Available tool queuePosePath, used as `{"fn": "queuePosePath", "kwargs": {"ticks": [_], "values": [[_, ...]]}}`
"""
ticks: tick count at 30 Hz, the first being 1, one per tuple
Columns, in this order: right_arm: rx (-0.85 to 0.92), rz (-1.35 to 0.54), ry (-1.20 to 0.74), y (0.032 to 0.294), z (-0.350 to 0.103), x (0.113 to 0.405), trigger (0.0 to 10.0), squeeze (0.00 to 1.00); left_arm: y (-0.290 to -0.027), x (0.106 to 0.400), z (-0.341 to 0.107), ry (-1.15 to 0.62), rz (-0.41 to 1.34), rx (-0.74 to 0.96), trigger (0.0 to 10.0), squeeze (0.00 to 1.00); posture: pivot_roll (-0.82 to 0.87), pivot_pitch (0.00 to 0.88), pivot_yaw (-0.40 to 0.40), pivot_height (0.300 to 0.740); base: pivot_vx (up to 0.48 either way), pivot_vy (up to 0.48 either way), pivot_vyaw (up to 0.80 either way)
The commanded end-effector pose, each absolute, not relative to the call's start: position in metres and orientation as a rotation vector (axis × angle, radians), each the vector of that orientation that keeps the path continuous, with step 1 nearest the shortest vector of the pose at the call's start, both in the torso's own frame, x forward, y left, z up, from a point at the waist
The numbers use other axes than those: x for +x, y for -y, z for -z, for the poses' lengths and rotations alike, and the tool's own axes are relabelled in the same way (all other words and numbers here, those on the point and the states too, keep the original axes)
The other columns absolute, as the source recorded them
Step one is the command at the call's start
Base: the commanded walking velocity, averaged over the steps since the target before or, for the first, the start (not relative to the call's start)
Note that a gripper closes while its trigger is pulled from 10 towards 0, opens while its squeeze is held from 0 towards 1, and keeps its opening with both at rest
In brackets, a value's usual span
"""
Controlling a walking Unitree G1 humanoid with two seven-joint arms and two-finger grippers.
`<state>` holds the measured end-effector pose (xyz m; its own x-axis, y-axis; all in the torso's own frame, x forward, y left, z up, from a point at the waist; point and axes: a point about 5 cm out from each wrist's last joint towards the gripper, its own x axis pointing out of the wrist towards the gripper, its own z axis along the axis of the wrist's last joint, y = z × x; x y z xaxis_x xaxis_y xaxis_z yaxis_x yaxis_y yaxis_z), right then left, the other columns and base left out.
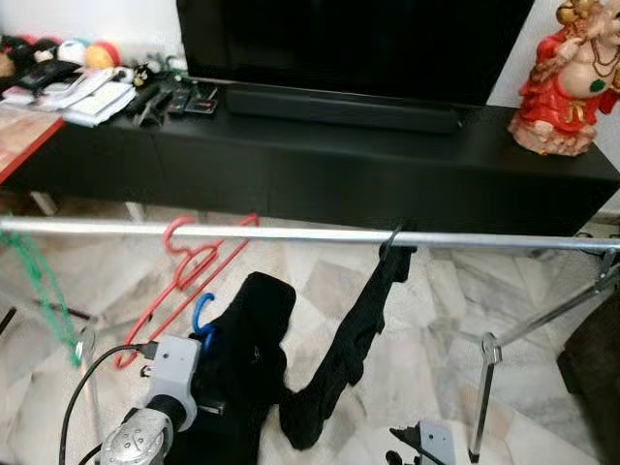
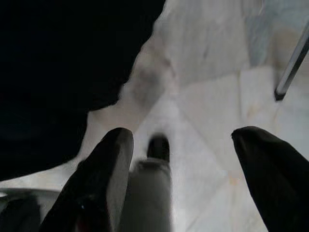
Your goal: Hang hanger
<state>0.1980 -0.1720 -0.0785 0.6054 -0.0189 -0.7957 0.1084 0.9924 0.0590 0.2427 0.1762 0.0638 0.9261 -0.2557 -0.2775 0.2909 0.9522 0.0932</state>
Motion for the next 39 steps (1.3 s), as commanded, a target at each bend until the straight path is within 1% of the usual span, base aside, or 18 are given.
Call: {"fn": "queuePosePath", "kwargs": {"ticks": [1, 7, 11, 13, 16, 19, 23, 27, 28, 30, 36, 39], "values": [[0.098, 0.096, -0.954, 0.183, 0.084, 0.184, 10.0, 0.0, -0.165, 0.237, -0.062, -0.257, 0.335, 0.15, 10.0, 0.0, 0.06, 0.121, -0.069, 0.74, 0.0, 0.0, 0.0], [0.095, 0.115, -0.971, 0.199, 0.088, 0.17, 10.0, 0.0, -0.166, 0.238, -0.064, -0.241, 0.318, 0.147, 10.0, 0.0, 0.06, 0.13, -0.073, 0.74, 0.0, -0.416, 0.0], [0.094, 0.117, -0.98, 0.201, 0.09, 0.166, 10.0, 0.0, -0.167, 0.238, -0.064, -0.243, 0.321, 0.151, 10.0, 0.0, 0.06, 0.134, -0.072, 0.74, 0.0, -0.442, 0.0], [0.095, 0.114, -0.986, 0.198, 0.091, 0.165, 10.0, 0.0, -0.166, 0.237, -0.064, -0.251, 0.342, 0.169, 10.0, 0.0, 0.07, 0.136, -0.073, 0.74, 0.0, -0.431, 0.0], [0.099, 0.106, -0.989, 0.19, 0.092, 0.165, 10.0, 0.0, -0.166, 0.238, -0.063, -0.253, 0.34, 0.178, 10.0, 0.0, 0.06, 0.137, -0.072, 0.74, 0.0, 0.0, 0.0], [0.105, 0.094, -0.987, 0.179, 0.092, 0.169, 10.0, 0.0, -0.171, 0.244, -0.068, -0.216, 0.289, 0.196, 10.0, 0.0, 0.06, 0.143, -0.07, 0.74, 0.0, 0.0, 0.0], [0.109, 0.086, -0.988, 0.169, 0.092, 0.17, 10.0, 0.0, -0.177, 0.254, -0.076, -0.178, 0.217, 0.173, 10.0, 0.0, 0.06, 0.143, -0.07, 0.74, 0.0, 0.0, 0.0], [0.111, 0.078, -0.989, 0.162, 0.092, 0.171, 10.0, 0.0, -0.178, 0.258, -0.08, -0.167, 0.236, 0.163, 10.0, 0.0, 0.06, 0.145, -0.07, 0.74, 0.0, 0.0, 0.0], [0.113, 0.071, -0.988, 0.155, 0.092, 0.172, 10.0, 0.0, -0.178, 0.262, -0.082, -0.164, 0.263, 0.175, 10.0, 0.0, 0.06, 0.147, -0.071, 0.74, 0.0, 0.0, 0.0], [0.115, 0.067, -0.987, 0.15, 0.092, 0.173, 10.0, 0.0, -0.181, 0.267, -0.085, -0.161, 0.286, 0.19, 10.0, 0.0, 0.06, 0.148, -0.072, 0.74, 0.0, 0.0, 0.0], [0.114, 0.068, -0.973, 0.149, 0.089, 0.18, 10.0, 0.0, -0.183, 0.283, -0.096, -0.149, 0.36, 0.218, 10.0, 0.0, 0.05, 0.148, -0.069, 0.74, 0.0, 0.0, 0.0], [0.109, 0.077, -0.96, 0.158, 0.086, 0.185, 10.0, 0.0, -0.18, 0.29, -0.1, -0.143, 0.41, 0.239, 10.0, 0.0, 0.05, 0.148, -0.07, 0.74, 0.0, 0.0, 0.0]]}}
